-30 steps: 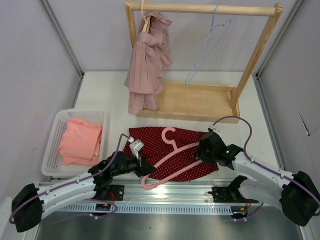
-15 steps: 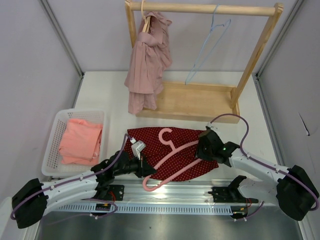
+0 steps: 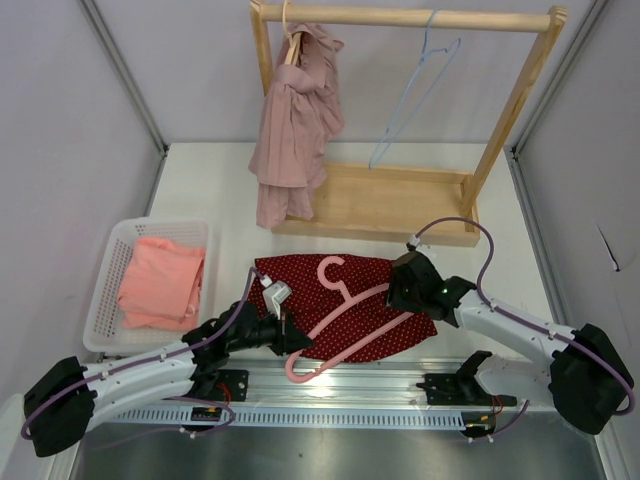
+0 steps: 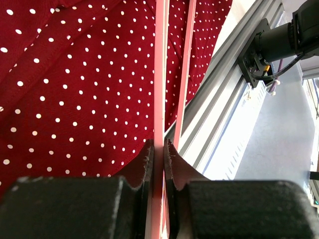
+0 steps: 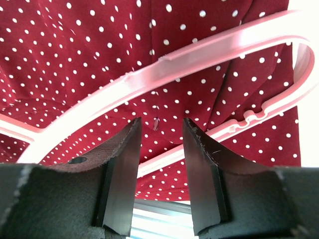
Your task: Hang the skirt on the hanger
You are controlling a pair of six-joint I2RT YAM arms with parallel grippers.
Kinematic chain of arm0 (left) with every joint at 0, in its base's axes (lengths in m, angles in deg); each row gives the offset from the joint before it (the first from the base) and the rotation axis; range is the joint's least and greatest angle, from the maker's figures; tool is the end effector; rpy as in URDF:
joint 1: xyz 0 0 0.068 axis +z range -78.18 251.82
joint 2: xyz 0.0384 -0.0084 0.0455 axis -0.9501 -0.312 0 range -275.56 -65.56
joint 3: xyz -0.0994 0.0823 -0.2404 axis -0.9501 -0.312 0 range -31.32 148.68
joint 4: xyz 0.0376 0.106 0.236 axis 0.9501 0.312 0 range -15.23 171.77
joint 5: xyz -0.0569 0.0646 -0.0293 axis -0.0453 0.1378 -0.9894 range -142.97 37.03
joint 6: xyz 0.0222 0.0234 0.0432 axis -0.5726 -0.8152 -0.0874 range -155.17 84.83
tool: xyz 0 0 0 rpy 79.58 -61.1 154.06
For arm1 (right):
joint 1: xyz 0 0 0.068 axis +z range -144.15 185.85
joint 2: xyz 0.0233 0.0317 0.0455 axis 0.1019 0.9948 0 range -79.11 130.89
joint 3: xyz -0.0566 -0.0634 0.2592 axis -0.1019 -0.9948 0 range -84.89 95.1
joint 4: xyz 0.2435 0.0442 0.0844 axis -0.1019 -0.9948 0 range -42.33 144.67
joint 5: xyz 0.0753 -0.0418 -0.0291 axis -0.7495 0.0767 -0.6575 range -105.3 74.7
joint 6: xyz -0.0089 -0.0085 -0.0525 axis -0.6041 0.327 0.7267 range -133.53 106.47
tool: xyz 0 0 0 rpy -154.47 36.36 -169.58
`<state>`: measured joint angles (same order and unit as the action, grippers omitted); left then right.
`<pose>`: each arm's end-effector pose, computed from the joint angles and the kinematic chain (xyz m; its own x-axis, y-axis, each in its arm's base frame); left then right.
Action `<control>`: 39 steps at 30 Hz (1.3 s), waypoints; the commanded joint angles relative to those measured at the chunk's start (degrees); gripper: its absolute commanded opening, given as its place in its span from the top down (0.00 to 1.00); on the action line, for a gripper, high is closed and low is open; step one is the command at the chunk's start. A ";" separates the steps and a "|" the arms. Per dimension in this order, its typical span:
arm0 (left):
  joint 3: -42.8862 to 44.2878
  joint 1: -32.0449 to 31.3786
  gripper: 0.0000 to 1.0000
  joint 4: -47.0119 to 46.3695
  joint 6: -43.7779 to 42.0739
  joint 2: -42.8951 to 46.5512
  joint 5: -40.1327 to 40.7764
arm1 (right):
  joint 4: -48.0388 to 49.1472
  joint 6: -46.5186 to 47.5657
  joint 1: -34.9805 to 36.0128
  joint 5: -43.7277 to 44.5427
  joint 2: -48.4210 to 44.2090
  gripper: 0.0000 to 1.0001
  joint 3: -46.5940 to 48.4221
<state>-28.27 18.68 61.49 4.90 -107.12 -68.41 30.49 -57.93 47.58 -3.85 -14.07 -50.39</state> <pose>0.0820 -0.1252 0.1369 -0.7851 0.0128 -0.6192 0.5361 0.5146 -0.6692 0.1636 0.1365 0.1911 -0.8319 0.1770 -0.5260 0.0213 0.9573 0.2884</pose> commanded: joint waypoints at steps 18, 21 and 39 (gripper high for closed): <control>-3.49 -0.29 1.00 -0.26 -0.70 -1.24 -1.08 | 5.38 -0.60 1.51 2.18 2.29 0.64 -3.57; -3.49 -0.29 1.00 0.09 -0.79 -0.89 -0.73 | 4.24 -0.25 1.42 3.06 2.46 0.76 -2.07; 5.12 3.22 1.00 0.28 -6.58 1.93 8.68 | -16.15 5.03 -5.96 -0.54 -8.96 0.91 9.36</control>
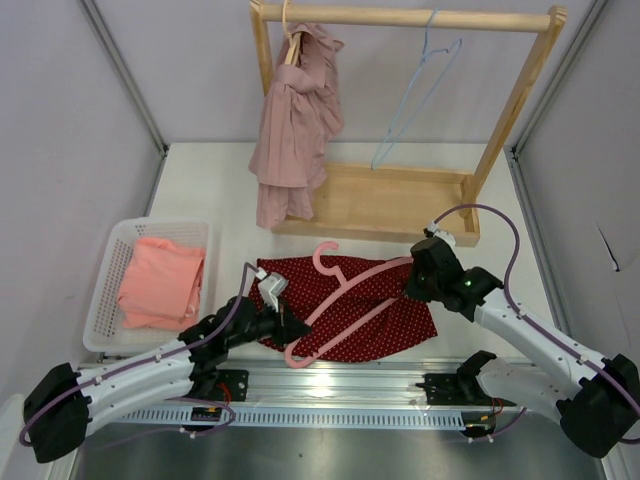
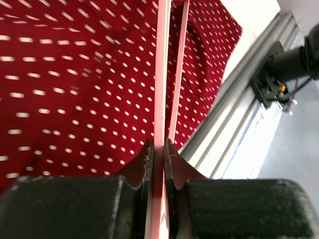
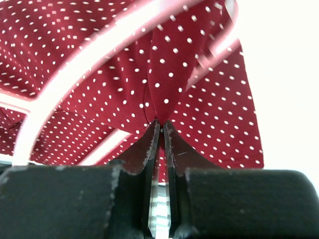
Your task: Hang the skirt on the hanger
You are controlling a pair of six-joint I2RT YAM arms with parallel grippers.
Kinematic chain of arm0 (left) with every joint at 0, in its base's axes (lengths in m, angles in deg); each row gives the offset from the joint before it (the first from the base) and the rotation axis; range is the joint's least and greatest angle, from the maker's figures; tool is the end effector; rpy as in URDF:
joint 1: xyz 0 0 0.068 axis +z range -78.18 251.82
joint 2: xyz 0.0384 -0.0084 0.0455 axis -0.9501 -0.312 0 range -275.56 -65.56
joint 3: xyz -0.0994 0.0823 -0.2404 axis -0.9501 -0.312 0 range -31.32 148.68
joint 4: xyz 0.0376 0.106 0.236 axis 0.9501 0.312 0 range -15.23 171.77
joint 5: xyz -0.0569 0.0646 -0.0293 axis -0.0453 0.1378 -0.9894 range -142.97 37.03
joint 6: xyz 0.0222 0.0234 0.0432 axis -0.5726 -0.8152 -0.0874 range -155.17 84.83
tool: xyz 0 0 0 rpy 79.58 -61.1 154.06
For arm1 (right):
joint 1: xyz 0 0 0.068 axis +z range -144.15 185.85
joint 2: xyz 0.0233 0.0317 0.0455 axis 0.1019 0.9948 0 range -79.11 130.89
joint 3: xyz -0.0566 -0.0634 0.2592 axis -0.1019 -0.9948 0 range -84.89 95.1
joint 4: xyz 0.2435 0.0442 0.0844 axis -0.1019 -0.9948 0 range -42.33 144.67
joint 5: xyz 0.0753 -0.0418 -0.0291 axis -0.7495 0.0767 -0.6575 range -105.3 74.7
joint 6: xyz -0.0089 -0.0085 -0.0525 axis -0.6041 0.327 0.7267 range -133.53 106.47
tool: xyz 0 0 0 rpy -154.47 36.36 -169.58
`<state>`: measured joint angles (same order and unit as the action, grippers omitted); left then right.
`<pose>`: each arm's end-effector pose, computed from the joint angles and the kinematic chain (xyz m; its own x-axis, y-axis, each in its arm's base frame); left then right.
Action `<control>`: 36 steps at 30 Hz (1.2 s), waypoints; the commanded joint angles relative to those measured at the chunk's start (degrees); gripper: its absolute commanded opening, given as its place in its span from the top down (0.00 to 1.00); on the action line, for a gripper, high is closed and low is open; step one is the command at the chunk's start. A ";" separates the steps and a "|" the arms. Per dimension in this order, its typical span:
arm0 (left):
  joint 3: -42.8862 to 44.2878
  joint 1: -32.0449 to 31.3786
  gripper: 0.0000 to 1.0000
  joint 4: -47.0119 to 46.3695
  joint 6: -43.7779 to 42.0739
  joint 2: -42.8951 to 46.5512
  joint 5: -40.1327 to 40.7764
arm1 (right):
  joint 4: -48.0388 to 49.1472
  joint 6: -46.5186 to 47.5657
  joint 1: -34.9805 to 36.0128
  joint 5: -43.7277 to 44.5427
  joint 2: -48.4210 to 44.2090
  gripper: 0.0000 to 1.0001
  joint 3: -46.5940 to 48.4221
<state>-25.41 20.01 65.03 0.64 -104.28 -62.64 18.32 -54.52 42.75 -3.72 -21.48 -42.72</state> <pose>0.0897 -0.1237 0.1536 -0.7057 -0.0359 -0.7076 0.5640 0.5760 -0.5917 0.1627 0.1132 0.2434 -0.7952 0.2066 -0.5701 0.0432 0.9571 0.2865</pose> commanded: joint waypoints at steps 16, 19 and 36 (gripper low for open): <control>2.61 5.67 1.00 -3.01 -12.00 -2.59 5.37 | -4.24 2.85 -2.80 -1.73 -0.85 0.76 -0.43; 3.23 5.67 1.00 -3.10 -12.17 -4.34 5.45 | -4.51 3.81 -2.54 -1.90 -0.67 0.65 2.90; 3.40 5.67 1.00 -5.12 -12.87 -7.07 0.97 | 27.91 24.90 8.71 -9.72 22.08 0.44 16.88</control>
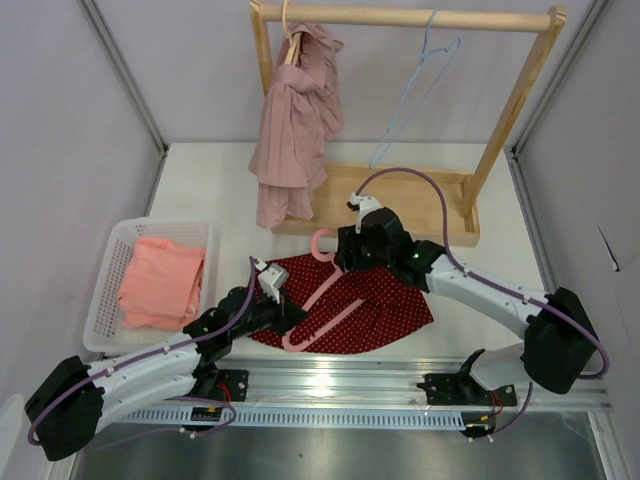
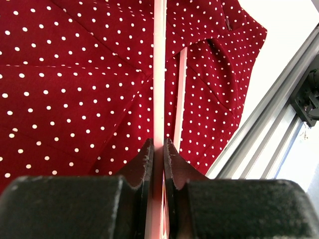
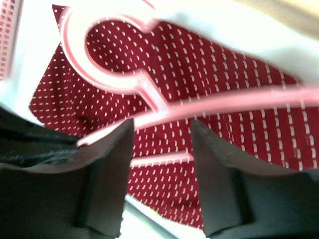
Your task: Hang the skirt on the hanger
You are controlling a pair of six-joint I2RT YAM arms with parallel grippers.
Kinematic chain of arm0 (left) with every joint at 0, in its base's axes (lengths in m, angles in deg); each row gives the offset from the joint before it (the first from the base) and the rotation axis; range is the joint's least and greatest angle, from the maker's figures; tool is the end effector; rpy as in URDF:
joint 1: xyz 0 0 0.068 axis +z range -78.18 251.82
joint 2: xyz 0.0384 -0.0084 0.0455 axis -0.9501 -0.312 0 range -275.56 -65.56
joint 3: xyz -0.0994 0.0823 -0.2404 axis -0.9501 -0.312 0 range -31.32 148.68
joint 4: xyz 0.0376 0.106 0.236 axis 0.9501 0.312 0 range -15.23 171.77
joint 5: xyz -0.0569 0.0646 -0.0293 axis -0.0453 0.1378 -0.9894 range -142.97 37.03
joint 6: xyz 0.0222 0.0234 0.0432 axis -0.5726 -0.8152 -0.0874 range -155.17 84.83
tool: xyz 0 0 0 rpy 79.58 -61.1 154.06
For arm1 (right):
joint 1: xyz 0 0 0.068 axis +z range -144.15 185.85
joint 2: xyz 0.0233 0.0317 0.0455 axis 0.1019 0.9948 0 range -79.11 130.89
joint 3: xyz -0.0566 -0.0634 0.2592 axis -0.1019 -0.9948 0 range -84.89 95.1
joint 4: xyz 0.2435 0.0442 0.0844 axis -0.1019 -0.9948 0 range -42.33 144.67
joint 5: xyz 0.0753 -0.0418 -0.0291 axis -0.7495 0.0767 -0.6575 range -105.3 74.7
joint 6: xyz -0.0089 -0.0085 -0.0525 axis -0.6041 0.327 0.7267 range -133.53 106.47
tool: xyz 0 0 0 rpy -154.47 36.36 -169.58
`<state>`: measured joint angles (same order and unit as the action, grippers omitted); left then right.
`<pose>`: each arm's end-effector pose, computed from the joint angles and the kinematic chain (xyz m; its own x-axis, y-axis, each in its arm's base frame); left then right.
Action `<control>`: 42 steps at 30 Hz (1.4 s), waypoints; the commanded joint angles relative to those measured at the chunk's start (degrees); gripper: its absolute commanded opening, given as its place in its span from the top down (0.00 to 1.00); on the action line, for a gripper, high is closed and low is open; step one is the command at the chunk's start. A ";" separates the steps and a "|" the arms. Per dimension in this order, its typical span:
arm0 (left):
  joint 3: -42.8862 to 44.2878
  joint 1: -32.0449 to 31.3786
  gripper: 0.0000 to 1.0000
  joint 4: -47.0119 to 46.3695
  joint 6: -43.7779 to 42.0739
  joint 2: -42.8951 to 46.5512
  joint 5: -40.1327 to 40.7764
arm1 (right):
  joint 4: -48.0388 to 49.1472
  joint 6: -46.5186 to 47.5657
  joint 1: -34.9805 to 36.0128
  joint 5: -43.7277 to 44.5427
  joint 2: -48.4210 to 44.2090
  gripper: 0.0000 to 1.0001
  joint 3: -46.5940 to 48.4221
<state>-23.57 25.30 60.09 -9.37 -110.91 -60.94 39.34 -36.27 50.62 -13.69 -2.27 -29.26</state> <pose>0.1104 -0.1236 0.1569 -0.5923 -0.0019 -0.8058 0.6094 0.6531 -0.4495 0.2123 0.2091 0.2726 -0.6558 -0.1062 -0.7474 -0.4711 0.8312 0.2952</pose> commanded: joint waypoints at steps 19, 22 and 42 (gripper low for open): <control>2.18 0.38 1.00 -0.44 -3.21 -1.59 -1.09 | 10.40 13.60 6.20 4.28 12.90 0.40 6.15; 2.36 0.38 1.00 -0.35 -3.21 -1.68 -1.17 | 11.90 13.78 6.29 3.67 12.20 0.38 4.22; 7.00 0.21 0.49 4.21 -0.84 0.96 4.79 | 13.92 11.06 6.38 10.34 13.95 0.94 3.43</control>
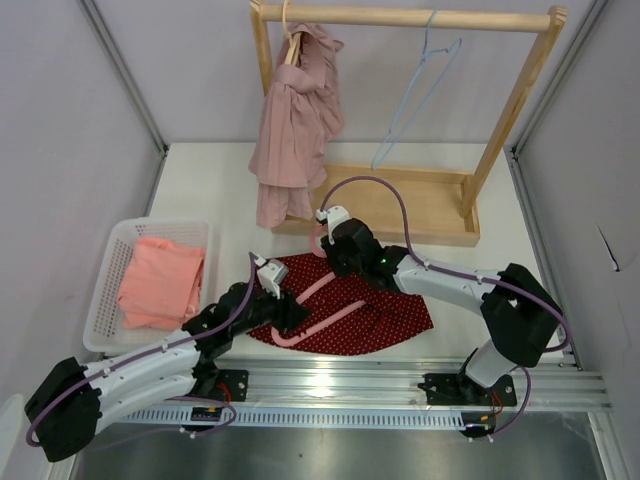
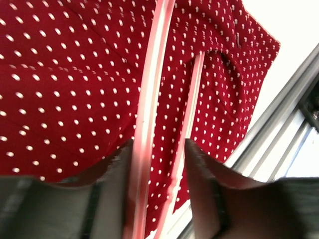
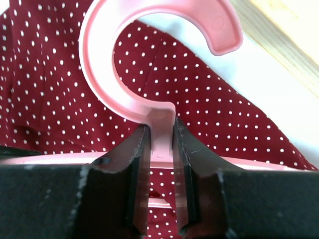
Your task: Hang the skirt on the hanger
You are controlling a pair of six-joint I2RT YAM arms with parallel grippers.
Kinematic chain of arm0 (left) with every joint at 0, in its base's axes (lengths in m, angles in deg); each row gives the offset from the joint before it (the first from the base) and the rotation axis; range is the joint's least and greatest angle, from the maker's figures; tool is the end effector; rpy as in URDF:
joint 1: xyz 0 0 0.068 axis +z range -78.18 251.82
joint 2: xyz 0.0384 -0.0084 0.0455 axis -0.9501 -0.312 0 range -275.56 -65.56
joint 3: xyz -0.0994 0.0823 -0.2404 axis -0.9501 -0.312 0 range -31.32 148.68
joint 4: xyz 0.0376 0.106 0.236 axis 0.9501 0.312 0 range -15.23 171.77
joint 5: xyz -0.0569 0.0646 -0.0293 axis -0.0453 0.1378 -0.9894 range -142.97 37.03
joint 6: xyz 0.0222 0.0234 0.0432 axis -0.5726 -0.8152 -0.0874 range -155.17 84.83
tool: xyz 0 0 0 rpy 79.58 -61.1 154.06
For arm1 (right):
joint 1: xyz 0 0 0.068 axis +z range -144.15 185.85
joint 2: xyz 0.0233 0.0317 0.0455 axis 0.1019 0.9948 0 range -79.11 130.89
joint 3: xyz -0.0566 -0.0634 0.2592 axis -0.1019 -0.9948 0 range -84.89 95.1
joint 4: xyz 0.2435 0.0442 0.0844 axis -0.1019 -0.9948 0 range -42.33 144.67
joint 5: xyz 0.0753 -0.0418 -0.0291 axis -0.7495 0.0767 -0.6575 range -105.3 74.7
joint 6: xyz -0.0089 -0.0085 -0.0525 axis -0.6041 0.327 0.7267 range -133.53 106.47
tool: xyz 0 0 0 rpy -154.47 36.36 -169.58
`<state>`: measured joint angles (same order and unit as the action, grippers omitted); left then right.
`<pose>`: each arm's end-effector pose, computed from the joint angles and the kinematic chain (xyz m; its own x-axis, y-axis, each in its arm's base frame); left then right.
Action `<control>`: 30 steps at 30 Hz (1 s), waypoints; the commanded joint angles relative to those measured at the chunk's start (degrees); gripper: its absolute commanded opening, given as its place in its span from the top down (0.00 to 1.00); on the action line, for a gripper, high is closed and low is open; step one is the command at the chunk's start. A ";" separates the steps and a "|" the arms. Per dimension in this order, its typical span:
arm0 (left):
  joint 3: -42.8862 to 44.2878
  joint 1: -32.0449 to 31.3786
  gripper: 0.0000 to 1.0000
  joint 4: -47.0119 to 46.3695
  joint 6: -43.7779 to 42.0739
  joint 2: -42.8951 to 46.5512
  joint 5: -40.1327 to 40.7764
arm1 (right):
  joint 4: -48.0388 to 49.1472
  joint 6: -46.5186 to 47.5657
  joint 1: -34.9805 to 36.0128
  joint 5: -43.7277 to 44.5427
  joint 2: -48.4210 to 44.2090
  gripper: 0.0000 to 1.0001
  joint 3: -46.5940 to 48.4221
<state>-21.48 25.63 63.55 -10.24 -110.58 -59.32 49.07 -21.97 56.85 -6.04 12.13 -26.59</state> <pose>0.1135 -0.1240 0.1637 -0.5867 0.0064 -0.8098 0.5953 0.6813 -0.4259 0.2243 0.2678 0.2266 -0.4888 -0.3734 -0.7884 -0.6228 0.7822 0.0157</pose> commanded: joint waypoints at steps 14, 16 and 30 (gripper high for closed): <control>11.69 -5.30 0.47 10.87 3.81 1.60 12.75 | 7.62 -7.37 1.55 11.47 0.86 1.00 -0.03; 11.51 -7.40 0.47 13.06 4.16 1.60 14.69 | 7.71 -8.68 1.99 12.45 1.74 1.00 -0.03; 17.83 -17.00 0.42 16.13 2.49 -6.93 26.99 | 11.93 -11.94 4.81 18.43 4.12 1.00 -1.88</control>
<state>-7.95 9.89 79.37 -7.99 -116.98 -33.70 54.10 -29.30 61.61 7.97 16.68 -28.78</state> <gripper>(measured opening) 0.569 0.240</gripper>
